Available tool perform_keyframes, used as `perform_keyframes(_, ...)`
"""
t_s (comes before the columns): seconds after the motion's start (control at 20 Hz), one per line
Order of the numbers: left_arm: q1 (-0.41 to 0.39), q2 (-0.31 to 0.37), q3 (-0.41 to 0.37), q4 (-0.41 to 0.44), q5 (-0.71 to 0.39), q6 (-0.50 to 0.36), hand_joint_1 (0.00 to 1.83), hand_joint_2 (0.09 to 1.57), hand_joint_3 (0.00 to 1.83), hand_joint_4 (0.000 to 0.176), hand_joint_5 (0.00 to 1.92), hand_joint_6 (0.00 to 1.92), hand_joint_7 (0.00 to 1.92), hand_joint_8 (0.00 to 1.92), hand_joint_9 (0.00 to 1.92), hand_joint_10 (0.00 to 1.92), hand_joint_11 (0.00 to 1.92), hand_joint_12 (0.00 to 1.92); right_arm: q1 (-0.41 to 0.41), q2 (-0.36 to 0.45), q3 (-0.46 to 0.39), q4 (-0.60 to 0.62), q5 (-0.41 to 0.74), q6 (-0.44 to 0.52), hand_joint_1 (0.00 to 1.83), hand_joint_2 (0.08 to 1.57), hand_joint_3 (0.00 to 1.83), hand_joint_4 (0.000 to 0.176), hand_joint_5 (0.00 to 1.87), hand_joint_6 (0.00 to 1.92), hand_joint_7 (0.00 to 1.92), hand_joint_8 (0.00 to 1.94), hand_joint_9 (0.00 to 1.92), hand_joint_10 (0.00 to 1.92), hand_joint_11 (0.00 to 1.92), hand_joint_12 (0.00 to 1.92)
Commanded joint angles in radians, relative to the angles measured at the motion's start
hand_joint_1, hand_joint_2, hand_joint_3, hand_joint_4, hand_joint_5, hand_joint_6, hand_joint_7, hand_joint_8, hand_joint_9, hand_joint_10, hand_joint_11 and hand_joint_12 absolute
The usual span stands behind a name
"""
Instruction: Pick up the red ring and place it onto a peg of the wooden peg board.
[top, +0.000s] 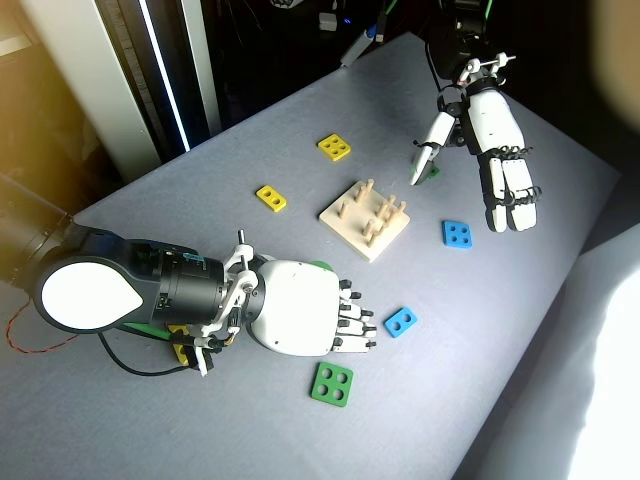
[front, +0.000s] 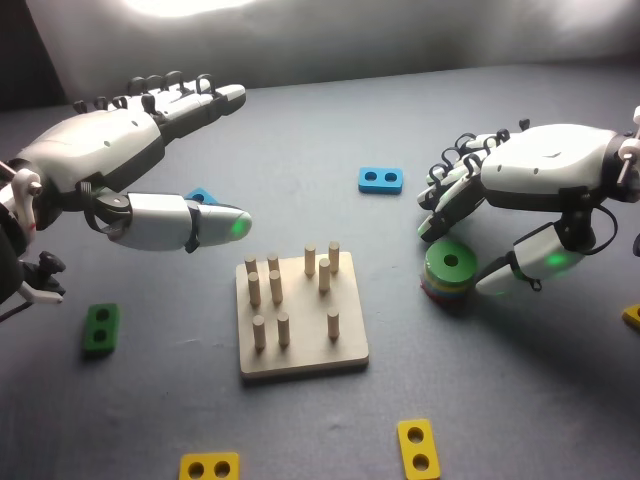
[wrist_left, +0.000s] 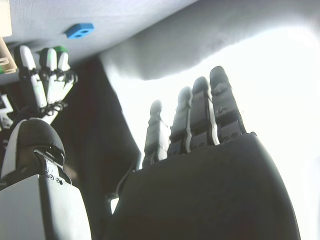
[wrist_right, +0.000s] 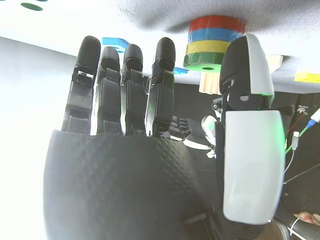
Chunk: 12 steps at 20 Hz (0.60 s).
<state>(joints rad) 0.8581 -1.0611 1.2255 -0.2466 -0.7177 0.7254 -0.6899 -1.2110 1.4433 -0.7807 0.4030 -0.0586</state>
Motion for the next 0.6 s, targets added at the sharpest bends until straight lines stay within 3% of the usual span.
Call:
perform_keyframes(0.0, -0.01, 0.006, 0.003, 0.001, -0.119, -0.006, 0.45, 1.01, 0.0, 0.163, 0.06, 0.0, 0.01, 0.0, 0.0, 0.0, 0.0, 0.07, 0.012, -0.002, -0.001, 0.029, 0.073, 0.006, 0.94, 1.02, 0.0, 0.001, 0.68, 0.01, 0.39, 0.0, 0.25, 0.01, 0.0, 1.02)
perform_keyframes(0.25, -0.01, 0.006, 0.003, 0.001, -0.118, -0.006, 0.45, 1.01, 0.0, 0.158, 0.07, 0.0, 0.02, 0.0, 0.0, 0.0, 0.0, 0.13, 0.008, -0.002, -0.001, 0.029, 0.073, 0.006, 0.94, 1.04, 0.0, 0.006, 0.69, 0.01, 0.39, 0.0, 0.23, 0.0, 0.0, 0.95)
perform_keyframes(0.4, -0.009, 0.006, 0.004, 0.001, -0.117, -0.006, 0.45, 1.01, 0.0, 0.167, 0.07, 0.0, 0.02, 0.0, 0.0, 0.0, 0.0, 0.11, 0.008, -0.002, -0.001, 0.029, 0.073, 0.006, 0.97, 1.06, 0.0, 0.0, 0.73, 0.03, 0.4, 0.0, 0.24, 0.0, 0.0, 0.95)
perform_keyframes(0.55, -0.009, 0.006, 0.004, 0.001, -0.117, -0.006, 0.44, 1.01, 0.0, 0.155, 0.07, 0.0, 0.02, 0.0, 0.0, 0.0, 0.0, 0.13, 0.009, -0.002, -0.001, 0.029, 0.073, 0.006, 0.99, 1.06, 0.0, 0.0, 0.75, 0.04, 0.41, 0.0, 0.26, 0.01, 0.0, 0.95)
